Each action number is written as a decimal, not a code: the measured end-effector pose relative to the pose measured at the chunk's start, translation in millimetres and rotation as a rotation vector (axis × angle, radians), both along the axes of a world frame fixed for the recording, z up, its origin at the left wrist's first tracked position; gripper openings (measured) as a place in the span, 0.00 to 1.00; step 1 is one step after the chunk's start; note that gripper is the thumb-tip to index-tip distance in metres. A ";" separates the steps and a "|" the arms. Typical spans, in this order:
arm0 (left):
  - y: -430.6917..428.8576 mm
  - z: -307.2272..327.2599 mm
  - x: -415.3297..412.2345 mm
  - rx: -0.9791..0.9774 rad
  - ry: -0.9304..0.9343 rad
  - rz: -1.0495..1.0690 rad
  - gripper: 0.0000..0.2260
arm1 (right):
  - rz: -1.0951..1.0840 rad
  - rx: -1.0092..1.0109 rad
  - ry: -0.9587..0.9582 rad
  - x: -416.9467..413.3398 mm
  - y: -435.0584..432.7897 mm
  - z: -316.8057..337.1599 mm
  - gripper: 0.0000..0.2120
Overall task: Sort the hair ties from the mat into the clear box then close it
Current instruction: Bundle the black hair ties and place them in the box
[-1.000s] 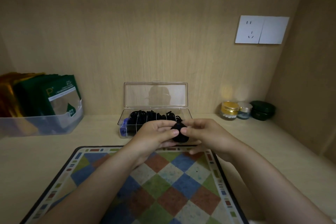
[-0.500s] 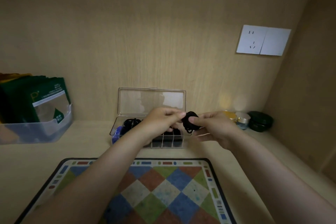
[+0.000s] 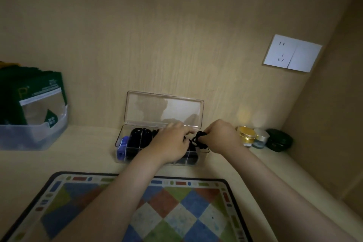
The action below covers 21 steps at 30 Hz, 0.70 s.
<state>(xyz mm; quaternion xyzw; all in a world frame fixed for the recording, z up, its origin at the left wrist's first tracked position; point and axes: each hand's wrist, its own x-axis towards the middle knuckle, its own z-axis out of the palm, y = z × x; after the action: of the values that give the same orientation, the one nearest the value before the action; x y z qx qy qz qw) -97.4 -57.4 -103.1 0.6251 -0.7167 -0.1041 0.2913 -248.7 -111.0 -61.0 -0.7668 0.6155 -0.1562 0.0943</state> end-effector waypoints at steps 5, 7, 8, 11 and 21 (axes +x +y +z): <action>4.1 1.0 1.4 -0.007 0.034 -0.015 0.18 | 0.048 -0.067 0.283 13.1 0.9 -0.6 0.10; 5.1 2.5 1.2 0.002 0.008 -0.020 0.18 | 0.051 -0.020 0.316 14.0 -1.5 3.4 0.10; 5.3 2.9 0.8 0.015 -0.015 -0.020 0.17 | 0.054 0.021 0.312 14.1 -3.1 5.8 0.10; 4.5 2.5 -1.2 0.050 -0.086 -0.013 0.18 | 0.075 0.178 0.285 16.1 -5.2 12.2 0.09; 4.6 0.3 -2.5 0.043 -0.171 0.007 0.20 | 0.276 0.414 0.108 -3.1 -6.5 26.3 0.22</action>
<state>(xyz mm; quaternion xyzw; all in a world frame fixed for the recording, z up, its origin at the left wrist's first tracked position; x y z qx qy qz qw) -100.0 -52.8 -102.7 0.6402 -0.7344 -0.0644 0.2160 -251.9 -117.5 -34.6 -0.8152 0.5278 0.0284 0.2367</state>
